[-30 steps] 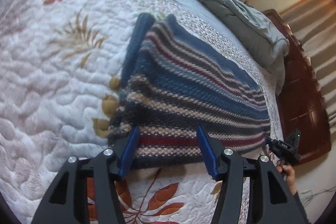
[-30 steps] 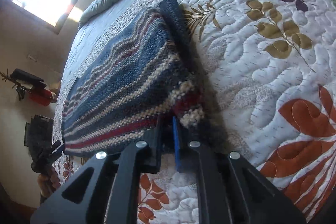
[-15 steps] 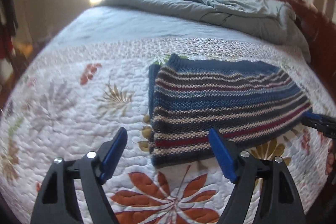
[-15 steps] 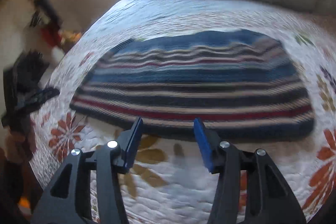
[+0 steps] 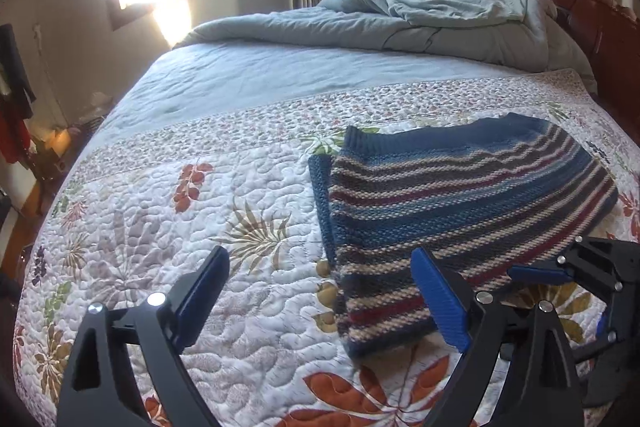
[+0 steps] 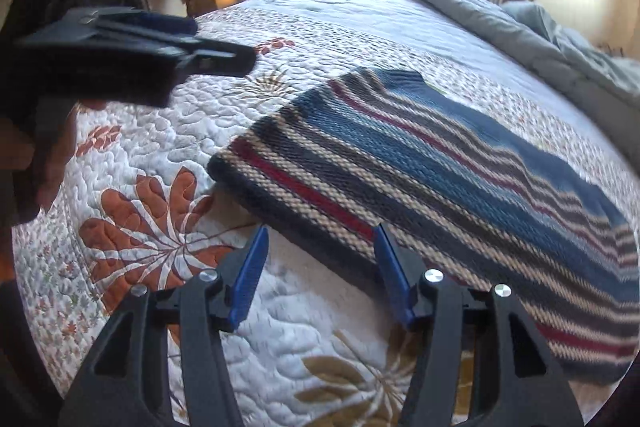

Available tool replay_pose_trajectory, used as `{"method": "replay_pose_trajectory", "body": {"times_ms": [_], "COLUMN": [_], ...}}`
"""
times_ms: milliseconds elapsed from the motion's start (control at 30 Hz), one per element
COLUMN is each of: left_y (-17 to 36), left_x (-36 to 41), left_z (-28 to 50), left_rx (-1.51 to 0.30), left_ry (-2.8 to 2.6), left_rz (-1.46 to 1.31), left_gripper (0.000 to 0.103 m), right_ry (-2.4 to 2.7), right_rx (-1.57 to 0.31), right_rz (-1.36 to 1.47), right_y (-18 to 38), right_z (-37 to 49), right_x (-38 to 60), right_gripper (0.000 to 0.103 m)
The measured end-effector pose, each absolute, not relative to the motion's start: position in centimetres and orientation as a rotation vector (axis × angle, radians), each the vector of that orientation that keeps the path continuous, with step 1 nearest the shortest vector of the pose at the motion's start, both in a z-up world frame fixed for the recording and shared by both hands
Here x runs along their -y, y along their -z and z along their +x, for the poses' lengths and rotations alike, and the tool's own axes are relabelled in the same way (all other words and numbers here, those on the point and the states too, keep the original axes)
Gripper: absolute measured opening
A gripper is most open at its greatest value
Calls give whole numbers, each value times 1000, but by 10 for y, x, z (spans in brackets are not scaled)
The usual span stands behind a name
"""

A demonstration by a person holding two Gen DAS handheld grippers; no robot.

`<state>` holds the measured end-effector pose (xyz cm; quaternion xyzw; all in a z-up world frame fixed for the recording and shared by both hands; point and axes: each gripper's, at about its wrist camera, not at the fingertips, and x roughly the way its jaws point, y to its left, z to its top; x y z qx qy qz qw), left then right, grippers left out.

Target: Fold small clothes

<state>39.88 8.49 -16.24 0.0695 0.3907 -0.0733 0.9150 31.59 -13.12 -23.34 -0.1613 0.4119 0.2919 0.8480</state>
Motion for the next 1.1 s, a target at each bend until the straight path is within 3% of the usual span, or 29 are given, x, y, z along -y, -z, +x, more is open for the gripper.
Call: {"method": "replay_pose_trajectory", "body": {"times_ms": [700,1100], "left_y": [174,238], "left_x": [-92,-140], "left_z": [430,555], "left_rx": [-889,-1237], "left_ry": [105,524], "left_rz": [214,-460], "left_gripper": [94,94], "right_ry": [-610,-508], "right_rx": [-829,-733], "right_rz": [-375,-664], "right_y": [233,253], "right_z": [290,285], "right_x": [131,96], "right_gripper": [60,64]}}
